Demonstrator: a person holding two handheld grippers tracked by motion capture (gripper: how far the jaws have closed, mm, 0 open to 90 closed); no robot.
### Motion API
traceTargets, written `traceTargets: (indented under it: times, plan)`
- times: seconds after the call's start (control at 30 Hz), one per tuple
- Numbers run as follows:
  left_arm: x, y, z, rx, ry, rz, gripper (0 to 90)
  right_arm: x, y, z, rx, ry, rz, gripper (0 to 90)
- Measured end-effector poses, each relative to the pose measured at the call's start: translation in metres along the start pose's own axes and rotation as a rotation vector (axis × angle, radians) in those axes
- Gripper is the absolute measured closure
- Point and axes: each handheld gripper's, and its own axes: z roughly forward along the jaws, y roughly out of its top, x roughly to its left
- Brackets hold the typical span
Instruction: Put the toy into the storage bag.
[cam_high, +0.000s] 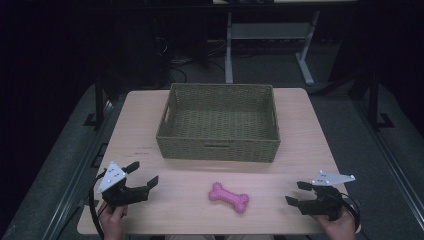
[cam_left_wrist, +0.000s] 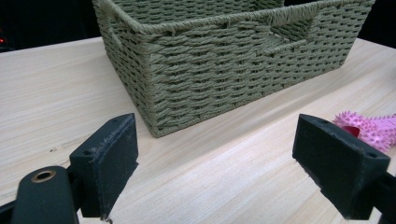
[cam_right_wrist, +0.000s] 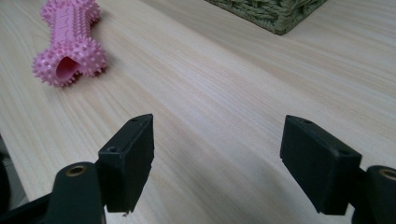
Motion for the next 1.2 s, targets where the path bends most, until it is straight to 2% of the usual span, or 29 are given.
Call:
traceTargets:
  times: [0.2,0.3,0.47,0.57,0.7,0.9,1.2]
  plan:
    - [-0.001,0.0,0.001,0.001,-0.008,0.002,13.8,0.003,0.002,0.001,0.013,0.001,-0.018,25.5]
    - [-0.002,0.0,0.0,0.003,-0.008,0.01,13.8,0.007,0.006,0.001,0.037,-0.006,-0.032,24.1]
    - [-0.001,-0.001,0.0,0.006,-0.006,0.009,13.8,0.014,0.014,0.002,0.05,0.021,-0.048,23.1]
    - [0.0,-0.001,-0.001,0.001,-0.006,0.006,13.8,0.019,0.022,0.007,0.088,0.031,-0.078,23.1]
    - [0.001,-0.001,0.0,0.004,0.006,0.009,13.8,0.024,0.028,0.01,0.105,0.035,-0.108,22.7]
    - [0.001,-0.001,0.001,0.01,0.003,0.014,13.8,0.03,0.041,0.014,0.125,0.051,-0.154,21.5]
    - [0.002,-0.001,0.003,0.017,0.002,0.014,13.8,0.034,0.054,0.019,0.144,0.079,-0.174,20.4]
